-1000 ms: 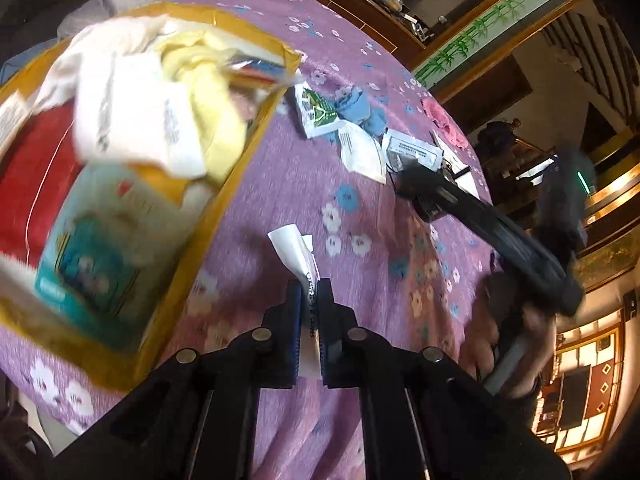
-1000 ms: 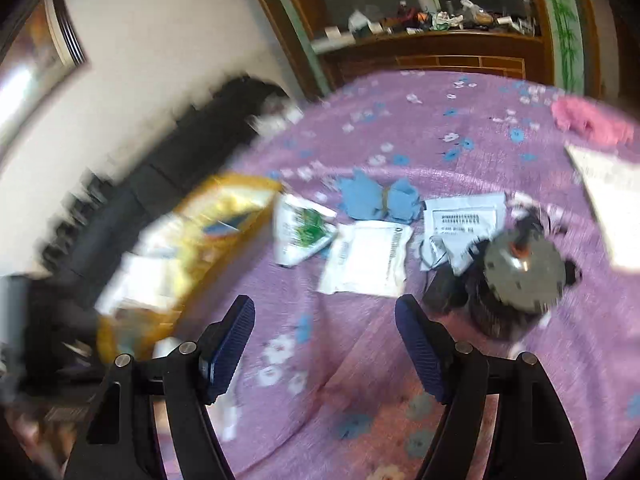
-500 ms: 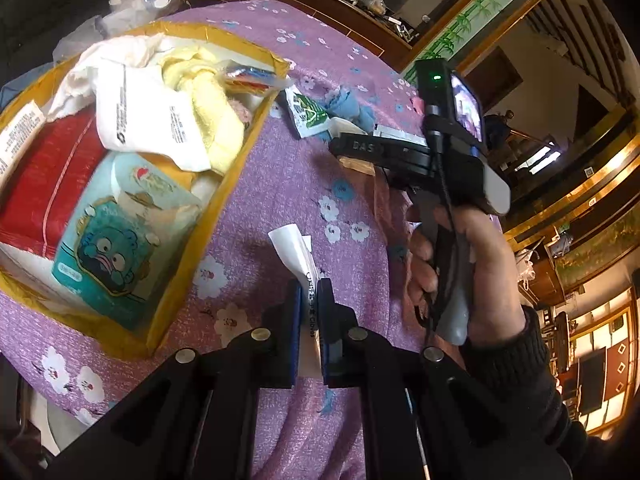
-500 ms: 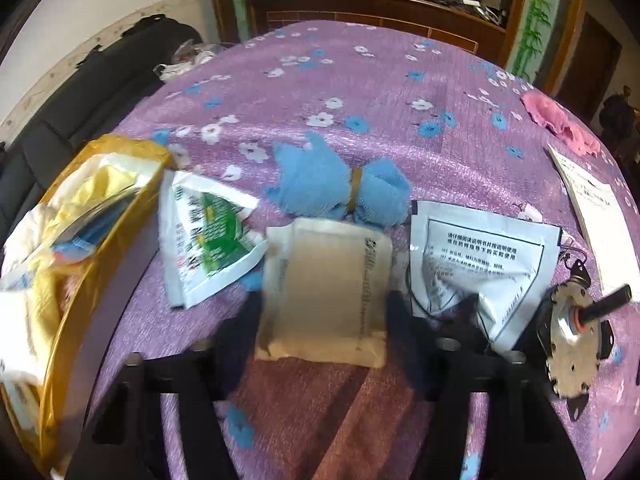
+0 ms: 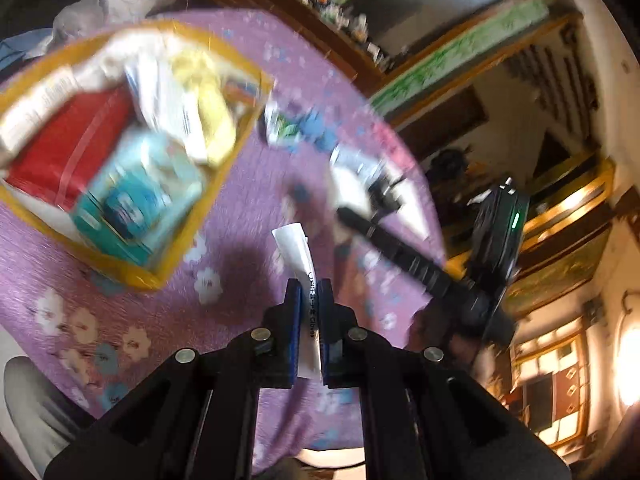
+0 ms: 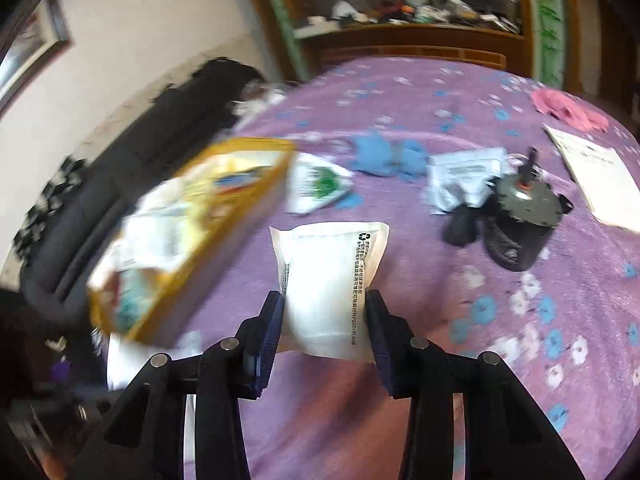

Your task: Organize soft objects

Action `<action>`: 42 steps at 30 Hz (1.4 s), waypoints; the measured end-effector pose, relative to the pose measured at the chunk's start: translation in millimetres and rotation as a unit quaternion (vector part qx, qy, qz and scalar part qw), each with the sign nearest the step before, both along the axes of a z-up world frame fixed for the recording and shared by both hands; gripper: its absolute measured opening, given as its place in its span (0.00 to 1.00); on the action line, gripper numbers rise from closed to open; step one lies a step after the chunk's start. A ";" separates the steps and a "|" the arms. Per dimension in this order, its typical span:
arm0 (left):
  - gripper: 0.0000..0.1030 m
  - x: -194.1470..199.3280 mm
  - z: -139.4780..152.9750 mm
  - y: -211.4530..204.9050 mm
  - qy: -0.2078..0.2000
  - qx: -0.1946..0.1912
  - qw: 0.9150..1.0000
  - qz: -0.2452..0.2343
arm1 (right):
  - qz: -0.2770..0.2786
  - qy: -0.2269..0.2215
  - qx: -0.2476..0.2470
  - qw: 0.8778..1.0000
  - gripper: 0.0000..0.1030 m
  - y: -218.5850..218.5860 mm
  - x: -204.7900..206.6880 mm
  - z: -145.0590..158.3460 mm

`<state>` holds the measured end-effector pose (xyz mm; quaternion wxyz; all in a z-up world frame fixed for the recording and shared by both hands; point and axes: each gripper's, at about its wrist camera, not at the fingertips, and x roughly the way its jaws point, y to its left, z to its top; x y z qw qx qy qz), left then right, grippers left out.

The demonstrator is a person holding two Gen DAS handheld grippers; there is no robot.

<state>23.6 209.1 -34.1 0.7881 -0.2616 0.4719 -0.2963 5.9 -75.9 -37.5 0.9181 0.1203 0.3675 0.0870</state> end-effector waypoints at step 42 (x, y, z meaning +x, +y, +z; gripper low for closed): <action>0.72 5.8 -1.1 0.0 -0.038 0.301 0.944 0.128 | 0.077 0.006 0.033 0.996 1.00 16.4 -6.9 -13.1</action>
